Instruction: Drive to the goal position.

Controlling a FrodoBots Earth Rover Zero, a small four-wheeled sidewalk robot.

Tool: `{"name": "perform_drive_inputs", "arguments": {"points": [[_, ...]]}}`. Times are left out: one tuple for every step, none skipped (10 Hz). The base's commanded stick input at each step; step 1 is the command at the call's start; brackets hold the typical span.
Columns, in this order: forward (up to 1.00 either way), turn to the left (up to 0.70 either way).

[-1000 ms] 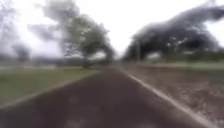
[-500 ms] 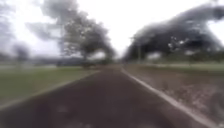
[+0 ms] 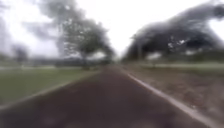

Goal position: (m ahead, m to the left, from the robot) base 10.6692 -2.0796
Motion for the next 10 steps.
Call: {"name": "perform_drive_inputs", "arguments": {"points": [[0.7, 0.0], [0.7, 0.0], [0.7, 0.0], [0.7, 0.0], [0.7, 0.0], [0.7, 0.0], [0.7, 0.0], [0.7, 0.0], [0.7, 0.0], [0.7, 0.0]]}}
